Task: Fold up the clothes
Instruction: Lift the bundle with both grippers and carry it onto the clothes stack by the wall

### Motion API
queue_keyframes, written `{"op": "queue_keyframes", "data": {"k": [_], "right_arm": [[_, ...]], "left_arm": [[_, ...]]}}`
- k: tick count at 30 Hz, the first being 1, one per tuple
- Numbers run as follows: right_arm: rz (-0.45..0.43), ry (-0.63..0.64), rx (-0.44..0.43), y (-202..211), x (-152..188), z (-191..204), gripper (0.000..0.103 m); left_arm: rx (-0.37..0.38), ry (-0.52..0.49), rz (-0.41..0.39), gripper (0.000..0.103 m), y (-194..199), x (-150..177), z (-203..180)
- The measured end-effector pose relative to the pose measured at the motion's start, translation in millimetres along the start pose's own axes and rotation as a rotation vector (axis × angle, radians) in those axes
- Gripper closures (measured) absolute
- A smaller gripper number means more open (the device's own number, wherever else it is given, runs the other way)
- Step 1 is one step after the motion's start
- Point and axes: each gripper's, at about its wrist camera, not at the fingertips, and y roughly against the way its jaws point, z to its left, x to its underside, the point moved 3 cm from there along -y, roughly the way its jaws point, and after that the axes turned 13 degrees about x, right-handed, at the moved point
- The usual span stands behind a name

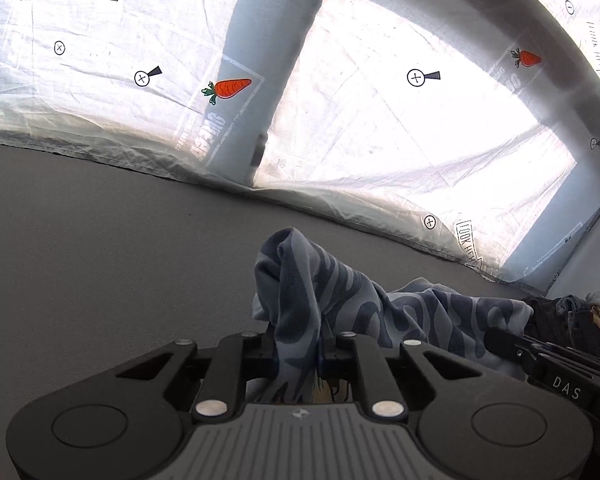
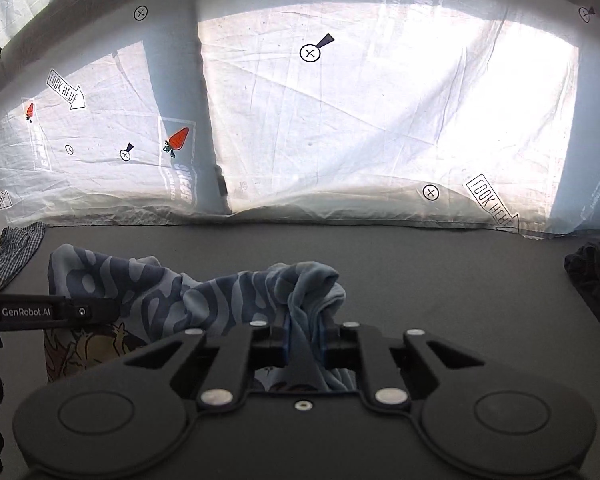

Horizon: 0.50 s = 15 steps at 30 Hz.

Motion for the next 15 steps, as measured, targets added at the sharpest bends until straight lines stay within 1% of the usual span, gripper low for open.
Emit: {"op": "queue_keyframes", "data": {"k": [3, 8, 11, 15], "right_arm": [[-0.074, -0.016, 0.032, 35.9, -10.1, -5.8, 0.09], [-0.185, -0.068, 0.084, 95.4, -31.4, -27.8, 0.09], [-0.241, -0.076, 0.146, 132.0, -40.9, -46.8, 0.09], [-0.28, -0.117, 0.233, 172.0, -45.4, -80.7, 0.09]], "left_arm": [[0.039, -0.05, -0.043, 0.087, 25.8, -3.9, -23.0], [0.109, -0.127, -0.109, 0.087, 66.4, -11.7, -59.4], [0.182, -0.158, -0.129, 0.087, 78.3, -17.6, -89.8], [0.291, -0.198, -0.132, 0.088, 83.5, -21.3, -135.4]]}}
